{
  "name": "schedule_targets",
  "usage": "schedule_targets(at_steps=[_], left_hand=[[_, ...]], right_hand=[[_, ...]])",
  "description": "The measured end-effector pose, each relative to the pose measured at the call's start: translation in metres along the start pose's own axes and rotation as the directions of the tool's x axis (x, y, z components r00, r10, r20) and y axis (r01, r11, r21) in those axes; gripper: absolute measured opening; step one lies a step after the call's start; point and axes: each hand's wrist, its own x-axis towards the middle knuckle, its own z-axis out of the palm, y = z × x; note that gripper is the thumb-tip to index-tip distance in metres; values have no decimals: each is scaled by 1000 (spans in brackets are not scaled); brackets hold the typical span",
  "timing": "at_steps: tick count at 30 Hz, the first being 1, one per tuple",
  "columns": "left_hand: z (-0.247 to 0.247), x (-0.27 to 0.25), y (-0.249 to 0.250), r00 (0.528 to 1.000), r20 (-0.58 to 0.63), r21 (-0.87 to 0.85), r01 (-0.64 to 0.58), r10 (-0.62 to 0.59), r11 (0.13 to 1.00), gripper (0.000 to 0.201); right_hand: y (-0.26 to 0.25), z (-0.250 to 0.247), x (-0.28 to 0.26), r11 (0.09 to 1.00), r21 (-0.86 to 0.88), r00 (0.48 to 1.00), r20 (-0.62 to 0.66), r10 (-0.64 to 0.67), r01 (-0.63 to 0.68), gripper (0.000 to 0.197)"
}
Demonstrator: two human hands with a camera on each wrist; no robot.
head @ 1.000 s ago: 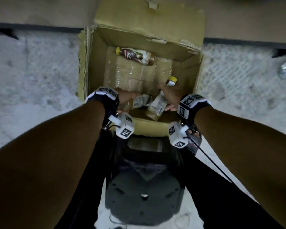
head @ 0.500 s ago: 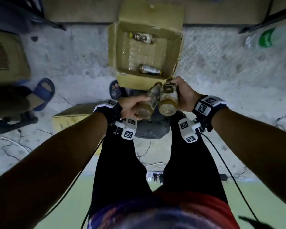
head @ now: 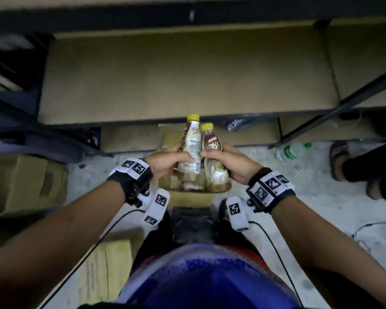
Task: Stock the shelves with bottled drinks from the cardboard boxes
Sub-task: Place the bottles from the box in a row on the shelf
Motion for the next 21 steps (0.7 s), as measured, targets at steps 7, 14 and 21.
schedule_targets(at_steps=[7,14,21], left_hand=[[28,-41,153,853,-149,233,-461,500,856,42],[44,-73,283,629,-156,371,-678,762,635,34],[33,-58,327,499,-214,582,-625,840,520,31]], right_hand=[[-154,-11,-41,827,-353,883,-7,-469,437,44],[-279,-12,-70,560,-427,574,-108,-811,710,36],[-302,-24,-22,549,-450,458,-302,-836,705,41]])
